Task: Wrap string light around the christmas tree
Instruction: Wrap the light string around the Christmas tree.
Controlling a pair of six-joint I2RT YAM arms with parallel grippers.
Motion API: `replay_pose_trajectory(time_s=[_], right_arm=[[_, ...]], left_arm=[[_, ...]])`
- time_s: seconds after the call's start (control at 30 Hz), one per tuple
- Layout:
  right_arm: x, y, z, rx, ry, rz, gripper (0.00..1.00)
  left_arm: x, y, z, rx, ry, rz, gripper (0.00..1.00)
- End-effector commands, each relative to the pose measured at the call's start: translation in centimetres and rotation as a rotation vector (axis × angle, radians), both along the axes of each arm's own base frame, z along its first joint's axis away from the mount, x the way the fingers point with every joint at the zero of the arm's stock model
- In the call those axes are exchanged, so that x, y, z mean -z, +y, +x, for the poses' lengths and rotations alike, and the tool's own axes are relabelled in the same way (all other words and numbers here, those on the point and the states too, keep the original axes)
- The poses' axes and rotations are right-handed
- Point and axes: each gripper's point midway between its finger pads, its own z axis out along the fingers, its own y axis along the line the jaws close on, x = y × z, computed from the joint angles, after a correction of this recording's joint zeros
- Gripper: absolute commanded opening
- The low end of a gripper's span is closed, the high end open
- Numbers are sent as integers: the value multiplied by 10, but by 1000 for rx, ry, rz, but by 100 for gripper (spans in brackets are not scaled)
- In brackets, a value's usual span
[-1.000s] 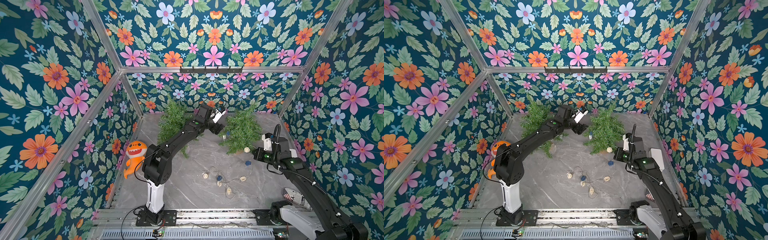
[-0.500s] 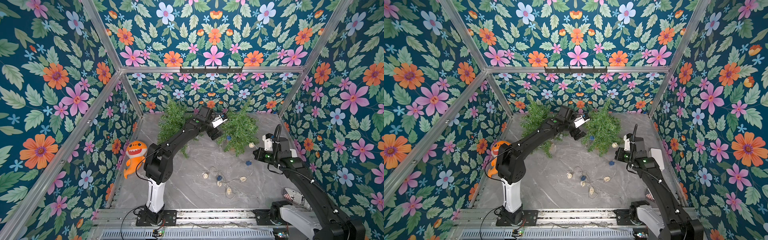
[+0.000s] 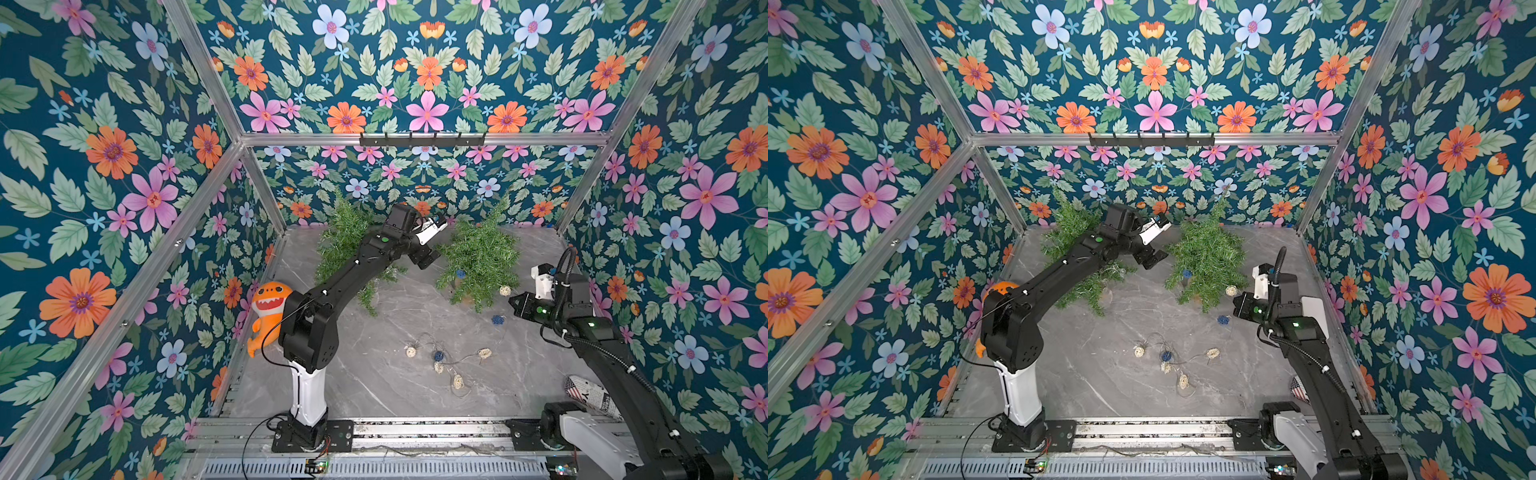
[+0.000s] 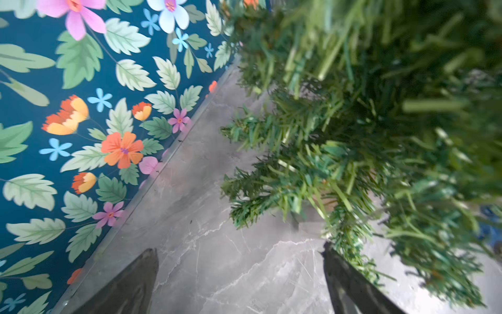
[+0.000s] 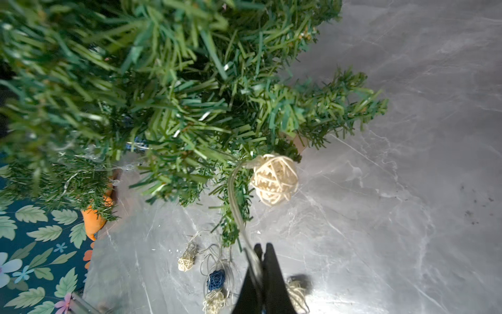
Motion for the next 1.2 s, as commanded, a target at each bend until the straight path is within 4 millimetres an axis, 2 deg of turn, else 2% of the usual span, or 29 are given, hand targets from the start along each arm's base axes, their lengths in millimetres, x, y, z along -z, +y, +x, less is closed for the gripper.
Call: replay_pose_trajectory(time_s=[0.0, 0.17, 0.37, 0.47, 0.57, 0.63, 0.7, 0.9, 1.17], right_arm=[[1, 5, -6, -25, 17, 19, 0], [-8, 15, -23, -96, 44, 52, 0], [6, 27, -44, -161, 131, 100, 0], [26, 29, -50, -177, 202, 108, 0], [42, 27, -51, -164, 269, 96, 0], [40, 18, -43, -119, 249, 52, 0], [28, 6, -32, -83, 203, -24, 0], [-16, -11, -7, -85, 105, -193, 0], [-82, -12, 31, -113, -48, -268, 0]], left_arm=[[-18, 5, 10, -94, -8, -83, 92], [-38, -2, -4, -88, -9, -181, 90], [-45, -2, -22, -100, -23, -242, 90], [-47, -1, -31, -99, -16, -271, 90], [-45, -2, -38, -91, -1, -298, 89], [-43, -2, -40, -92, 5, -314, 89], [-41, -4, -43, -87, 11, -328, 89], [-37, -5, -41, -82, -2, -329, 89], [-40, -13, -38, -41, -15, -352, 89]])
